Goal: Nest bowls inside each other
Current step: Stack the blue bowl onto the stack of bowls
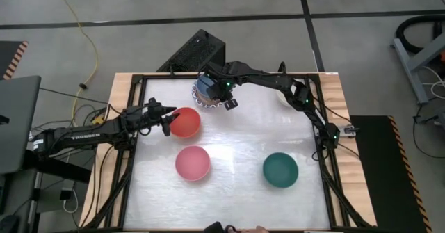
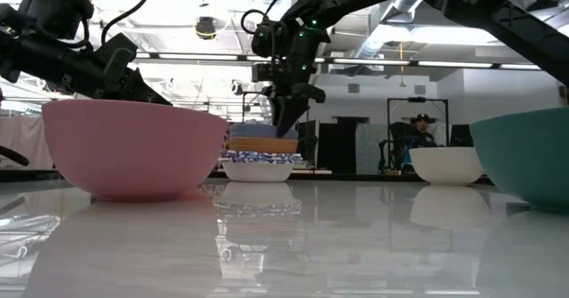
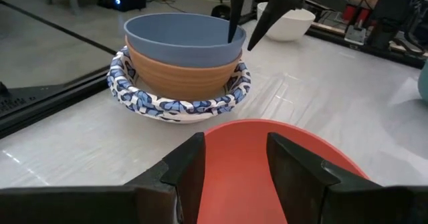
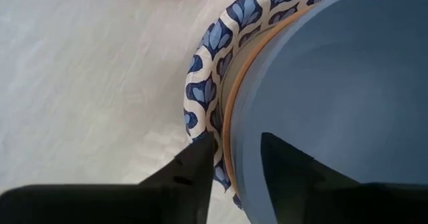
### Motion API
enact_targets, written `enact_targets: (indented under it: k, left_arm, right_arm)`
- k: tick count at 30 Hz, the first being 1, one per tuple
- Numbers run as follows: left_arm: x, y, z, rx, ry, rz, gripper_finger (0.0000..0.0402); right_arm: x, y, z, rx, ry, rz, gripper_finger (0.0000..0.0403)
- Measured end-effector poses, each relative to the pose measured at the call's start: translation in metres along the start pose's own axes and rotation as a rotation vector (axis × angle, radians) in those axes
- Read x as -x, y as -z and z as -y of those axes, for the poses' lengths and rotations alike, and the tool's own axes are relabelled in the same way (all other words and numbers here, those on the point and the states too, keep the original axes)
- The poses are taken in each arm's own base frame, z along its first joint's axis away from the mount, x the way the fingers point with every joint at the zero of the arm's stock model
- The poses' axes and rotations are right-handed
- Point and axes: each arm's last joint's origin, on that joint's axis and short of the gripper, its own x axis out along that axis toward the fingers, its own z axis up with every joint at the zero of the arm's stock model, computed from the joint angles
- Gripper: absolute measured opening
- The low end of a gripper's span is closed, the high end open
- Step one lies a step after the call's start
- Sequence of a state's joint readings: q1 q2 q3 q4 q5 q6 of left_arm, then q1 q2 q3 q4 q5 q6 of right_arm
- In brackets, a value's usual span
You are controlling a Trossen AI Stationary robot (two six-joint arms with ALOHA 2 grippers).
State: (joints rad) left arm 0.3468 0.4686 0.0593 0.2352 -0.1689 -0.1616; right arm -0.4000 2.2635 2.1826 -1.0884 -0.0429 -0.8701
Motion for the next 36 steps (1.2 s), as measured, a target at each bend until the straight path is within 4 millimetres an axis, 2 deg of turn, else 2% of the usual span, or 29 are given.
enact_targets:
  k: [6, 17, 26, 30, 36]
  left_arm:
    - [0.000, 0.000, 0.000, 0.000, 0.000, 0.000, 0.0148]
    - [0.000, 0.000, 0.000, 0.000, 0.000, 0.000, 0.0148]
    - [0.000, 0.000, 0.000, -0.010, -0.001, -0.001, 0.0148]
    - [0.000, 0.000, 0.000, -0.009, -0.002, -0.001, 0.0148]
    - [0.000, 0.002, 0.000, -0.011, -0.005, -0.017, 0.0148]
  right_arm:
    - [0.000, -0.001, -0.002, 0.006, 0.038, -0.057, 0.0166]
    - [0.001, -0.012, -0.012, 0.041, 0.049, -0.074, 0.0155]
    - [0.024, -0.028, -0.016, 0.064, 0.125, -0.104, 0.0134]
    - [0.027, -0.036, -0.014, 0.076, 0.180, -0.059, 0.0109]
    - [0.027, -0.041, -0.013, 0.118, 0.213, -0.032, 0.0021]
